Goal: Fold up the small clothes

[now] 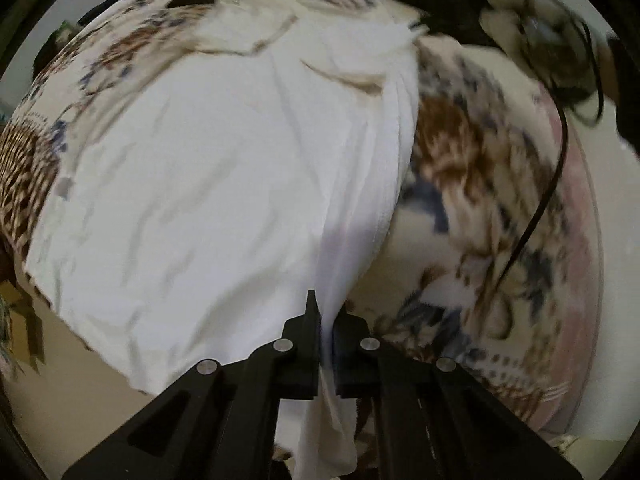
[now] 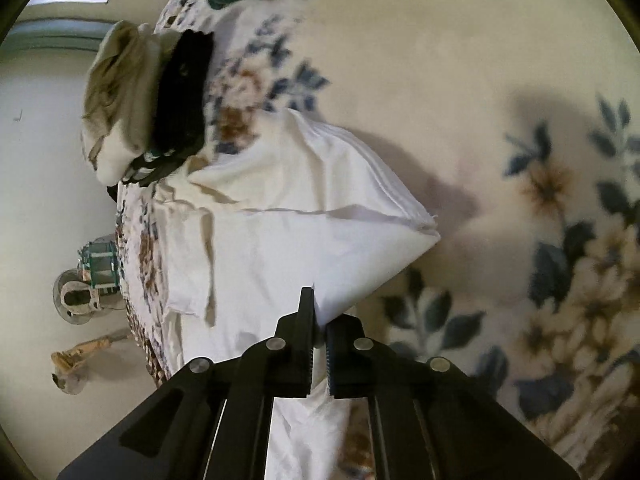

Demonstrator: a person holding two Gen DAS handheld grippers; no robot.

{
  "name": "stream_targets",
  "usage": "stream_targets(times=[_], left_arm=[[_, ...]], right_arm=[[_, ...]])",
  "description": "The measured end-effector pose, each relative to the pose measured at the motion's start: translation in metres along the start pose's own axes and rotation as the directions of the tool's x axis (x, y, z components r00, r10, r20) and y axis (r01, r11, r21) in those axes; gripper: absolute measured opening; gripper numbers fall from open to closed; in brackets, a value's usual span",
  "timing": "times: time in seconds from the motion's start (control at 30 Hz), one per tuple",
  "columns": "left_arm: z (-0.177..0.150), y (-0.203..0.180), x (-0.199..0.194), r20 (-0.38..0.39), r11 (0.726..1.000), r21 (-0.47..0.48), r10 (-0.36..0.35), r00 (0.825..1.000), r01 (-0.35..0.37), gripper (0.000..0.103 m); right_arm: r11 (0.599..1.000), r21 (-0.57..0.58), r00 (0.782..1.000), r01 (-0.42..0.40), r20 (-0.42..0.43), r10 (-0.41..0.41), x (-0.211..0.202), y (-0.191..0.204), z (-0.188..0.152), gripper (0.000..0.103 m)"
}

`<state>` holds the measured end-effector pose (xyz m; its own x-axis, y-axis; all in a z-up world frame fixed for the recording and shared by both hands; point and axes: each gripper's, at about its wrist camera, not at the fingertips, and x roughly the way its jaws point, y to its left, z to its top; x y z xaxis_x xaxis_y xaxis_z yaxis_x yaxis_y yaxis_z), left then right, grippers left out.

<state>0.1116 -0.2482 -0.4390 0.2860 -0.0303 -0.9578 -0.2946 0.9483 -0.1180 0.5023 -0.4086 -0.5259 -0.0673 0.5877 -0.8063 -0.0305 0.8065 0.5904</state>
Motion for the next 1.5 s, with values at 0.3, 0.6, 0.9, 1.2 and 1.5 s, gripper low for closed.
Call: stream_targets(times=[0.3, 0.6, 0.9, 1.2, 1.5], left_arm=[[0.040, 0.107, -0.049, 0.046, 0.981, -0.175, -0.077, 0.996, 0.084, 0.003], [0.075, 0.243, -0.017, 0.027, 0.945, -0.299, -0.128, 0.991, 0.130, 0.003], [0.082, 0.325, 0.029, -0.040, 0.914, -0.366, -0.202, 0.978, 0.174, 0.003], [0.063, 0.377, 0.038, -0.093, 0.841, -0.485, -0.320, 0.943, 0.238, 0.030], [0.061, 0.406, -0.006, -0.078, 0.835, -0.461, -0.374, 0.924, 0.299, 0.046]], right_arm=[[0.979, -0.173, 0.994, 0.109, 0.008, -0.110, -0.018, 0.130, 0.015, 0.004], [0.917, -0.287, 0.959, 0.276, 0.020, -0.282, 0.104, 0.280, 0.030, 0.003], [0.839, -0.312, 0.888, 0.445, 0.035, -0.458, 0.207, 0.332, 0.041, 0.003], [0.874, -0.255, 0.900, 0.414, -0.030, -0.435, 0.233, 0.329, 0.039, 0.016], [0.911, -0.247, 0.935, 0.331, -0.044, -0.352, 0.137, 0.302, -0.088, 0.058]])
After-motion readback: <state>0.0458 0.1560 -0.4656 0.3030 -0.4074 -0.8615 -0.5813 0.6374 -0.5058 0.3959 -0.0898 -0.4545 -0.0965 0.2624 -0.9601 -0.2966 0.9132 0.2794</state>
